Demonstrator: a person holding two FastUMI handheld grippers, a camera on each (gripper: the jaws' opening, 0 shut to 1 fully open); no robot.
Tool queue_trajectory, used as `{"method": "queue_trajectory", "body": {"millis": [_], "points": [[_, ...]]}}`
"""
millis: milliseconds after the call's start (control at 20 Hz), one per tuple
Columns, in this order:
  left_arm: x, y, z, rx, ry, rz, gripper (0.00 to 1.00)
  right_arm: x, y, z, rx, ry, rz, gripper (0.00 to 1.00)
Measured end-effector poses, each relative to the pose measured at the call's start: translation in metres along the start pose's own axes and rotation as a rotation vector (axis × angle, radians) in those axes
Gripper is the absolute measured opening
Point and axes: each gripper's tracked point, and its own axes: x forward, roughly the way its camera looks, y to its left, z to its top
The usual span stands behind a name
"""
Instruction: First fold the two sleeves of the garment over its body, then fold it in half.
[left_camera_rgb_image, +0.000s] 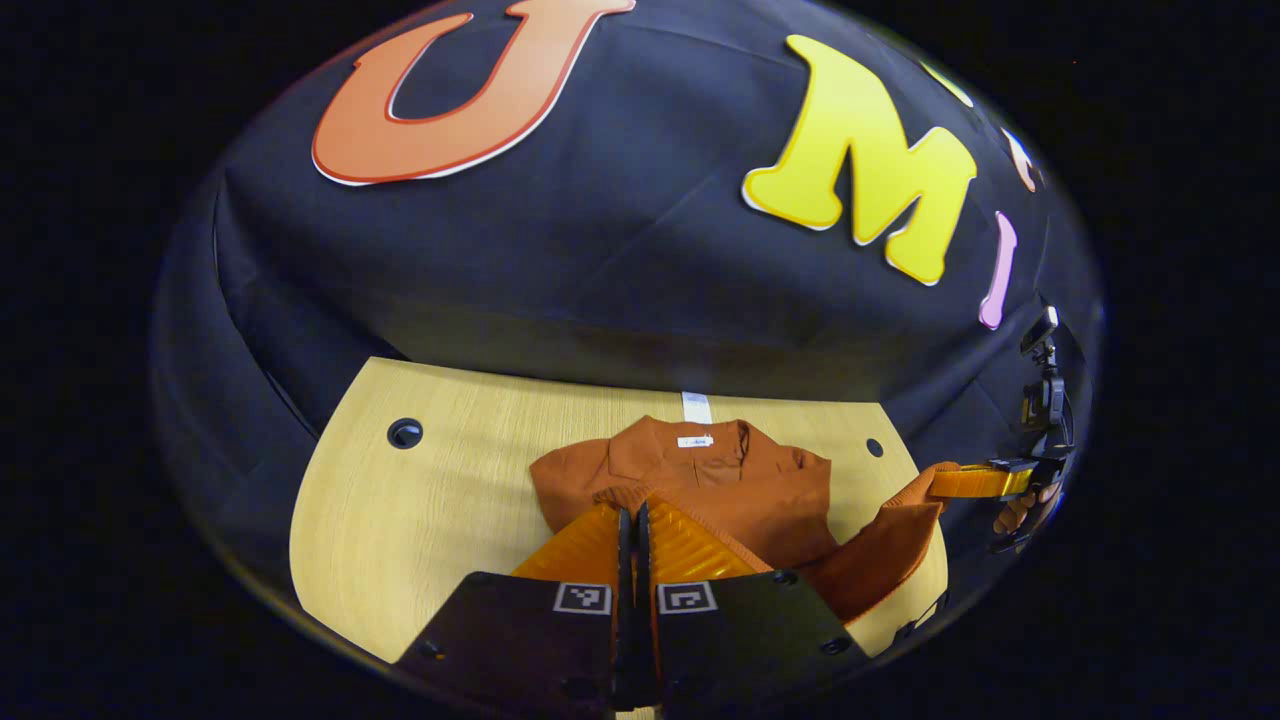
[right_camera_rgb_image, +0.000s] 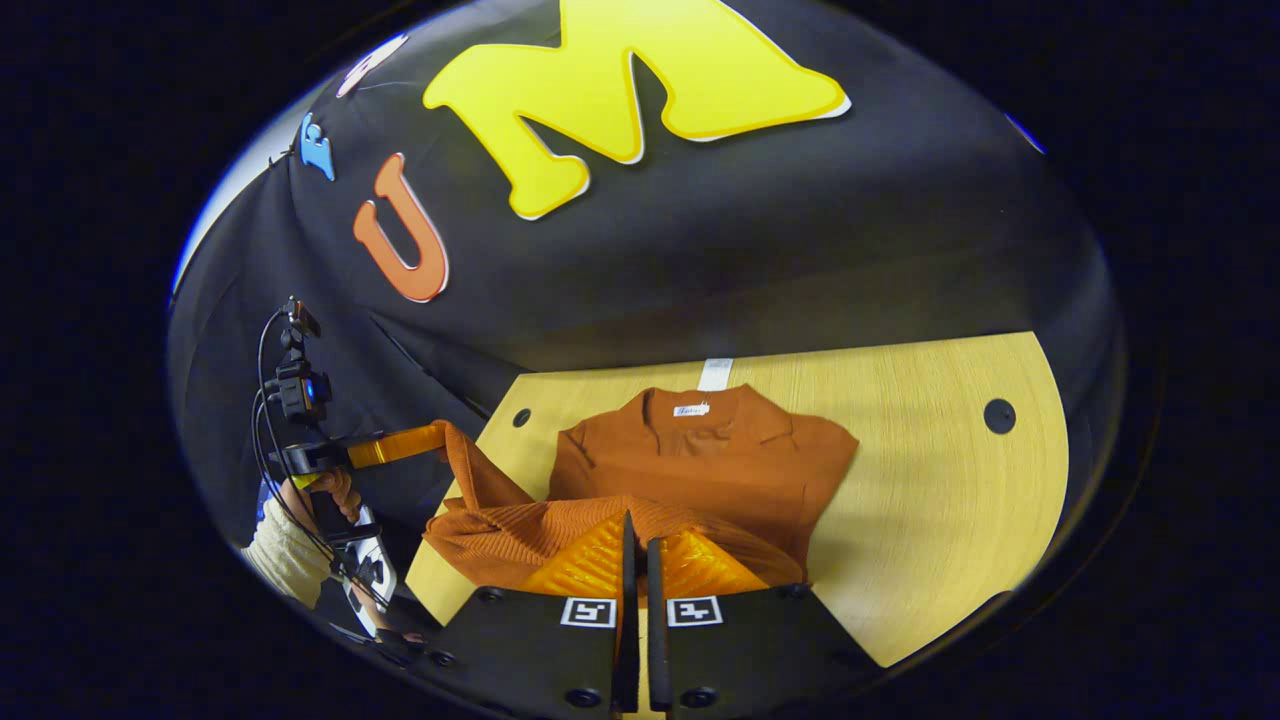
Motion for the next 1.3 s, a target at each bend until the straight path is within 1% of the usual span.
{"method": "queue_trajectory", "body": {"millis": [50, 150, 200, 250, 350, 450, 500, 550, 650, 750, 850, 900, 950, 1000, 1050, 1100, 1150, 1200, 1250, 1300], "points": [[0.013, 0.007, 0.004, 0.018, -0.001, 0.016, 0.03, 0.018, -0.009, 0.009, -0.007, -0.006, -0.026, 0.04], [0.05, 0.017, 0.006, 0.036, 0.0, 0.042, 0.03, 0.056, -0.038, 0.017, -0.016, -0.009, -0.103, 0.04], [0.068, 0.023, 0.004, 0.037, 0.004, 0.058, 0.07, 0.077, -0.054, 0.02, 0.002, -0.007, -0.145, 0.04], [0.087, 0.026, 0.002, 0.041, 0.006, 0.062, 0.03, 0.095, -0.071, 0.019, 0.035, -0.003, -0.178, 0.04], [0.119, 0.037, -0.009, 0.062, 0.028, 0.098, 0.03, 0.127, -0.112, 0.009, 0.125, 0.02, -0.245, 0.04], [0.143, 0.04, -0.022, 0.038, 0.038, 0.107, 0.03, 0.149, -0.15, -0.002, 0.173, 0.034, -0.303, 0.04], [0.148, 0.042, -0.025, 0.026, 0.034, 0.123, 0.03, 0.16, -0.164, -0.005, 0.198, 0.036, -0.317, 0.04], [0.154, 0.048, -0.026, 0.012, 0.021, 0.139, 0.03, 0.156, -0.167, -0.001, 0.229, 0.019, -0.316, 0.06], [0.159, 0.045, -0.025, -0.037, -0.01, 0.128, 0.03, 0.159, -0.168, 0.0, 0.267, -0.006, -0.308, 0.06], [0.164, 0.043, -0.022, -0.062, -0.04, 0.11, 0.03, 0.154, -0.168, 0.004, 0.232, -0.014, -0.315, 0.08], [0.166, 0.039, -0.015, -0.052, -0.068, 0.081, 0.03, 0.151, -0.165, 0.009, 0.166, -0.013, -0.315, 0.08], [0.165, 0.036, -0.013, -0.049, -0.078, 0.071, 0.05, 0.151, -0.16, 0.011, 0.137, -0.027, -0.313, 0.1], [0.166, 0.036, -0.011, -0.054, -0.089, 0.068, 0.05, 0.149, -0.159, 0.016, 0.126, -0.039, -0.317, 0.12], [0.165, 0.035, -0.008, -0.075, -0.105, 0.063, 0.07, 0.145, -0.15, 0.021, 0.136, -0.056, -0.289, 0.16], [0.162, 0.034, -0.003, -0.104, -0.124, 0.063, 0.01, 0.143, -0.146, 0.021, 0.15, -0.067, -0.277, 0.22], [0.161, 0.031, 0.003, -0.146, -0.147, 0.041, 0.17, 0.139, -0.146, 0.027, 0.151, -0.076, -0.287, 0.31], [0.158, 0.027, 0.009, -0.193, -0.16, 0.014, 0.33, 0.14, -0.143, 0.027, 0.156, -0.083, -0.271, 0.41], [0.158, 0.026, 0.008, -0.218, -0.161, 0.0, 0.49, 0.143, -0.141, 0.027, 0.156, -0.088, -0.272, 0.55], [0.152, 0.03, 0.001, -0.222, -0.146, 0.012, 0.65, 0.137, -0.144, 0.033, 0.147, -0.1, -0.284, 0.69], [0.147, 0.036, -0.004, -0.216, -0.127, 0.047, 0.65, 0.134, -0.145, 0.036, 0.137, -0.125, -0.29, 0.84]]}}
